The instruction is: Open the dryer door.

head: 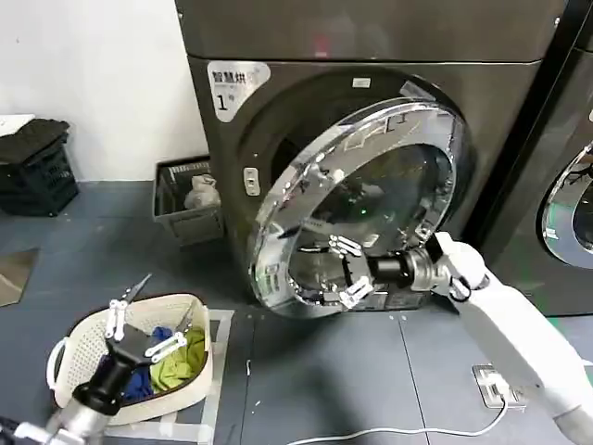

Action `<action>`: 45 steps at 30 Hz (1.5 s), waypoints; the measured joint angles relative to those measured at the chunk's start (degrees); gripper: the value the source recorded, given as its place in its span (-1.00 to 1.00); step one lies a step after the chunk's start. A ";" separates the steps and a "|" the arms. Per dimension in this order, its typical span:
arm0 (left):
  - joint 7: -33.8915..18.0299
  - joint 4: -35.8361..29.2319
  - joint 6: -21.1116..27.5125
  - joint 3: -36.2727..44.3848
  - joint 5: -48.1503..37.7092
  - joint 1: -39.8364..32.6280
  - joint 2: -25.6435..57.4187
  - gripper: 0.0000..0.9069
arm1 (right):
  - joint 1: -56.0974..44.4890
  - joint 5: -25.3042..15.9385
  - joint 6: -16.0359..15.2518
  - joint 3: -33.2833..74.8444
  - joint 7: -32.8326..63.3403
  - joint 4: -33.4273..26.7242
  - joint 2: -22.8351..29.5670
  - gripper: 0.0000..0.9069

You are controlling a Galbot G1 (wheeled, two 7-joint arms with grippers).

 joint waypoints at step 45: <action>1.56 20.10 -4.09 34.54 -2.80 -36.52 21.20 1.00 | -65.49 -16.51 6.58 76.56 42.30 22.86 19.62 1.00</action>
